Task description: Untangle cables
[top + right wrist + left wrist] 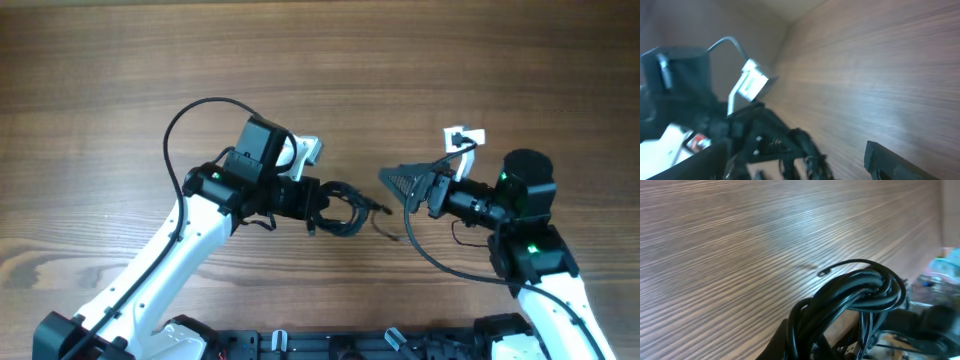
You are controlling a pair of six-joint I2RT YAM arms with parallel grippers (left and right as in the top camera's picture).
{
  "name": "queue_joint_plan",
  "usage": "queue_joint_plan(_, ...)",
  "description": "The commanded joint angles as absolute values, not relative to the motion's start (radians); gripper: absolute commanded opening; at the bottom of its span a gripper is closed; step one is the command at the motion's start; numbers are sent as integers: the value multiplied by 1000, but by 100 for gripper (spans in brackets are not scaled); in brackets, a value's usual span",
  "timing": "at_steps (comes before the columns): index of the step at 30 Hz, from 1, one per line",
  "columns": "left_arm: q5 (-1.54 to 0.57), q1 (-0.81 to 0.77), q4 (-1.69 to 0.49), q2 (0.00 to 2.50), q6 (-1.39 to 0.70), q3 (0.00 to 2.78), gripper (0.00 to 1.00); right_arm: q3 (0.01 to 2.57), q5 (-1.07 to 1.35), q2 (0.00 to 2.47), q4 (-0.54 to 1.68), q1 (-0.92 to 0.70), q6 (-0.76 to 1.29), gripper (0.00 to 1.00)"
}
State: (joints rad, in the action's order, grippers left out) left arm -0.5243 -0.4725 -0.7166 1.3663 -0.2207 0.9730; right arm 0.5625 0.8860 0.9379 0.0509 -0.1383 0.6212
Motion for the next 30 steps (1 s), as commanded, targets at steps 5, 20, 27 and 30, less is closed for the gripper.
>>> queue_joint_plan(5,-519,-475,-728,1287,-96,1078,4,564,1072,1063,89,-138,470,90)
queue_joint_plan(20,-595,-478,-723,1270,-91,1078,9,564,1282,1195,-131,-139,467,77)
queue_joint_plan(27,-591,-554,-698,1271,-120,1078,10,564,1245,1195,-130,-240,418,45)
queue_joint_plan(30,-533,-555,-690,1271,-179,1079,8,564,1174,1195,-125,-252,422,15)
